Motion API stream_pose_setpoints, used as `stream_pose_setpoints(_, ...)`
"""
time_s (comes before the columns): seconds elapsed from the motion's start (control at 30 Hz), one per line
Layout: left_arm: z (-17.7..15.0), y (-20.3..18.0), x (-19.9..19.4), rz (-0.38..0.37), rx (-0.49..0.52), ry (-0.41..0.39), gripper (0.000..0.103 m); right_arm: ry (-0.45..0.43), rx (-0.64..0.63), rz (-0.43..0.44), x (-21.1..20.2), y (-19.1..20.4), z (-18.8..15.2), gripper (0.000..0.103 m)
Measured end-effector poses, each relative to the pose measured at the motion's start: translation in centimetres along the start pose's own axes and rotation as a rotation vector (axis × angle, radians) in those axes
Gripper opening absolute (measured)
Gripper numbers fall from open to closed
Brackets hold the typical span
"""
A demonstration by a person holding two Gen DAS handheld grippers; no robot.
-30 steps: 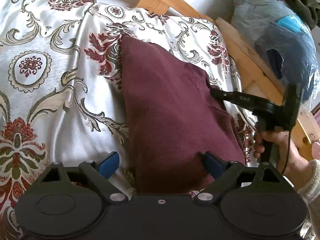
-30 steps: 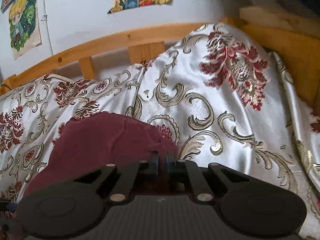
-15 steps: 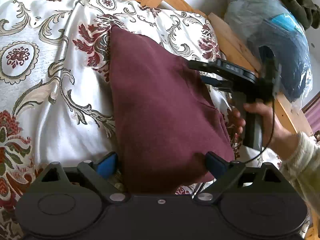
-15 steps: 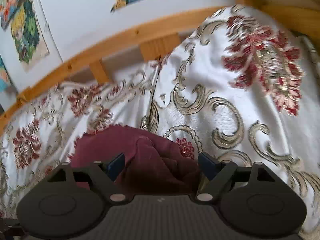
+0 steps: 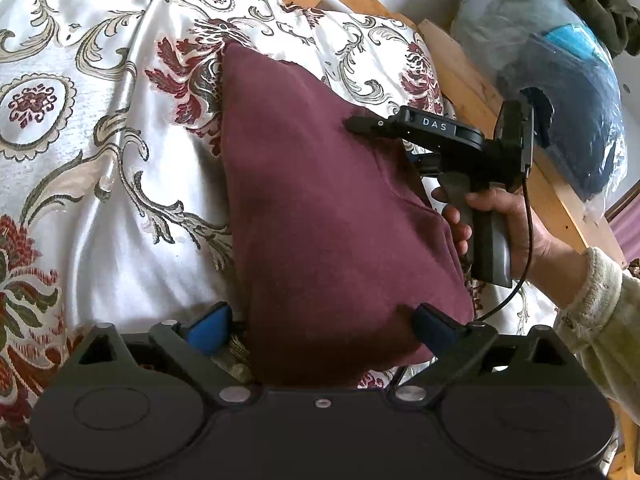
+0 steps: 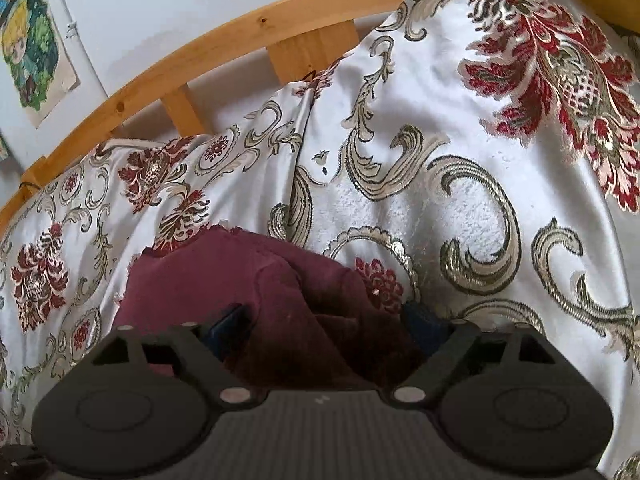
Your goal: Fold small clothes
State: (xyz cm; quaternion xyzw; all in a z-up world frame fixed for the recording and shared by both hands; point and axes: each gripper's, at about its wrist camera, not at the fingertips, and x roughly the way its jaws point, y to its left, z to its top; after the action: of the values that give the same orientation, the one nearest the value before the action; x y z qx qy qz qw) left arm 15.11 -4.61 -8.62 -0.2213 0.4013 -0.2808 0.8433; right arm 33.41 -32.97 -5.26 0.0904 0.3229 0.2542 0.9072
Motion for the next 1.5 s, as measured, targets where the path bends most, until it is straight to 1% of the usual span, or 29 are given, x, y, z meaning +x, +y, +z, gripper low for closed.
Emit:
stream_pose_setpoints(0.23,-0.1,-0.2,0.1,0.001,0.015,0.003,0.1,0.001,0.004,0.0,0.1,0.0,0.0,0.09)
stream_pose_setpoints(0.33,-0.2,-0.3,0.1,0.002,0.022,0.004,0.101,0.001,0.0,0.003,0.2,0.1,-0.1,0.093)
stream_pose_setpoints(0.5,-0.2,-0.4,0.2,0.001,0.024,0.004,0.102,0.02,-0.017,0.002,0.7,0.8,0.1,0.103)
stream_pose_setpoints(0.6,-0.2,-0.1,0.1,-0.007,0.008,0.003,0.102,0.03,-0.026,-0.006,1.0,1.1,0.3,0.103)
stream_pose_setpoints(0.73,0.0,0.3,-0.3,-0.029,-0.041,-0.018,0.102,0.036,-0.029,-0.005,1.1,1.2,0.5,0.103)
stream_pose_setpoints(0.87,0.0,0.6,-0.7,-0.051,-0.071,-0.04,0.102,-0.017,0.009,0.04,0.4,0.8,0.6,0.103)
stream_pose_setpoints(0.93,0.1,0.8,-0.5,-0.045,-0.079,-0.026,0.102,-0.039,0.025,0.052,0.1,0.7,0.7,0.103)
stream_pose_setpoints(0.97,0.2,0.8,-0.3,-0.043,-0.077,-0.017,0.102,-0.039,0.022,0.045,0.1,0.6,0.8,0.102)
stream_pose_setpoints(1.03,0.2,0.7,-0.2,-0.039,-0.067,-0.015,0.102,-0.029,0.004,0.029,0.3,0.8,0.9,0.098)
stream_pose_setpoints(1.07,0.2,0.6,-0.1,-0.037,-0.061,-0.013,0.102,-0.022,-0.008,0.016,0.5,0.9,0.9,0.095)
stream_pose_setpoints(1.1,0.2,0.6,-0.1,-0.035,-0.055,-0.01,0.102,-0.018,-0.017,0.003,0.6,1.0,0.8,0.089)
stream_pose_setpoints(1.13,0.2,0.5,-0.2,-0.033,-0.05,-0.009,0.102,-0.019,-0.027,-0.008,0.6,1.1,0.7,0.085)
stream_pose_setpoints(1.17,0.2,0.5,-0.2,-0.033,-0.048,-0.008,0.102,-0.022,-0.032,-0.017,0.5,1.2,0.5,0.079)
stream_pose_setpoints(1.27,0.2,0.5,-0.2,-0.035,-0.046,-0.005,0.102,-0.03,-0.025,-0.007,0.2,1.1,0.1,0.066)
stream_pose_setpoints(1.33,0.3,0.6,-0.2,-0.037,-0.051,-0.003,0.102,-0.033,-0.024,-0.002,0.0,1.0,-0.1,0.062)
stream_pose_setpoints(1.5,0.3,0.6,-0.1,-0.035,-0.049,-0.003,0.102,-0.05,0.022,0.015,-0.5,0.3,-0.2,0.044)
